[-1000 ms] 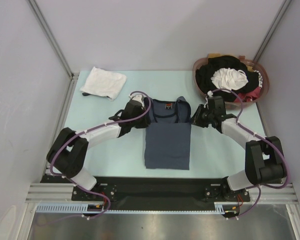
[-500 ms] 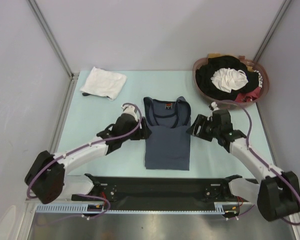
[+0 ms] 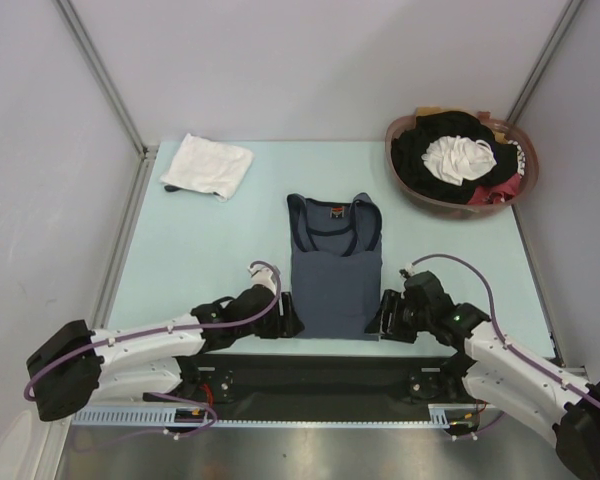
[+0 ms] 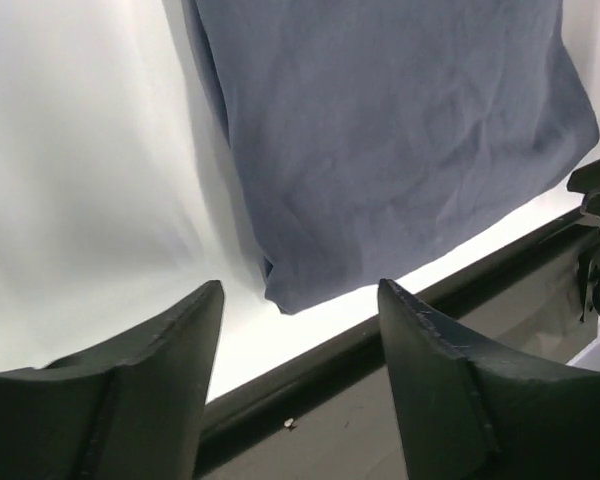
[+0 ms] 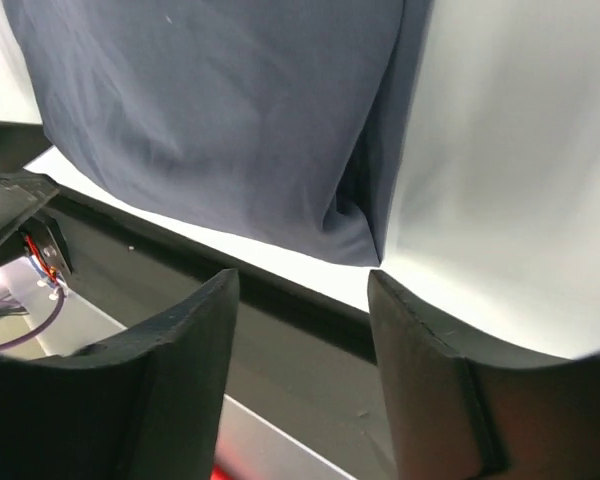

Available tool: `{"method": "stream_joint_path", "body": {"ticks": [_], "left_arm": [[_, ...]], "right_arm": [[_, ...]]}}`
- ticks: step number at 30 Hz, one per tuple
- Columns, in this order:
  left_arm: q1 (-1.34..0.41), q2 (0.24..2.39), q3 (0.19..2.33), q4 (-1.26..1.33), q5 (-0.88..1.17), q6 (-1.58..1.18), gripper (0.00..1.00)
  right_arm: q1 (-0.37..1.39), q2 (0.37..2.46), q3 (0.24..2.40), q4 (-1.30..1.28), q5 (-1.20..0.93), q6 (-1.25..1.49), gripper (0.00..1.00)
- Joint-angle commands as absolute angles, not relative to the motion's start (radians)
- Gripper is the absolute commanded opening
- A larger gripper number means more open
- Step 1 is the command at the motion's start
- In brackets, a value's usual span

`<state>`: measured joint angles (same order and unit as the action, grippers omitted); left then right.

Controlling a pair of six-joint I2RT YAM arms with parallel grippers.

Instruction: Fold and stack the tank tops

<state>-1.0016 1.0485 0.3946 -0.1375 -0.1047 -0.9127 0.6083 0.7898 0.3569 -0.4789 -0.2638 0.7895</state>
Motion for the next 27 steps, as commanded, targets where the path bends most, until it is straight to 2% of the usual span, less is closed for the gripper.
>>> {"method": "stream_joint_path", "body": {"ticks": [1,3,4,8,14,18,19,22,27], "left_arm": [[-1.035,1.051,0.365,-0.114,-0.121,-0.992,0.66],[-1.040,1.075,0.354,-0.085,-0.110,-0.997,0.65],[-1.042,1.084,0.350,-0.075,-0.107,-1.002,0.61],[-1.043,1.120,0.336,-0.038,-0.097,-1.006,0.56],[-1.043,1.160,0.339,-0.014,-0.094,-1.005,0.56],[-1.043,1.163,0.339,-0.020,-0.092,-1.005,0.55],[-1.042,1.160,0.341,-0.023,-0.095,-1.005,0.55],[-1.043,1.151,0.345,-0.040,-0.100,-1.003,0.52],[-1.042,1.155,0.338,-0.048,-0.092,-1.006,0.48]], "right_arm": [[0.630,0.779,0.333,-0.486,-0.235,0.854,0.56],[0.635,0.788,0.313,-0.465,-0.227,0.857,0.51],[0.638,0.798,0.308,-0.459,-0.224,0.857,0.45],[0.637,0.828,0.287,-0.430,-0.200,0.856,0.41],[0.638,0.838,0.265,-0.390,-0.164,0.862,0.40],[0.638,0.850,0.261,-0.387,-0.147,0.861,0.26],[0.638,0.851,0.256,-0.385,-0.147,0.859,0.16],[0.638,0.848,0.256,-0.390,-0.149,0.857,0.00],[0.641,0.827,0.267,-0.422,-0.163,0.857,0.00]]}}
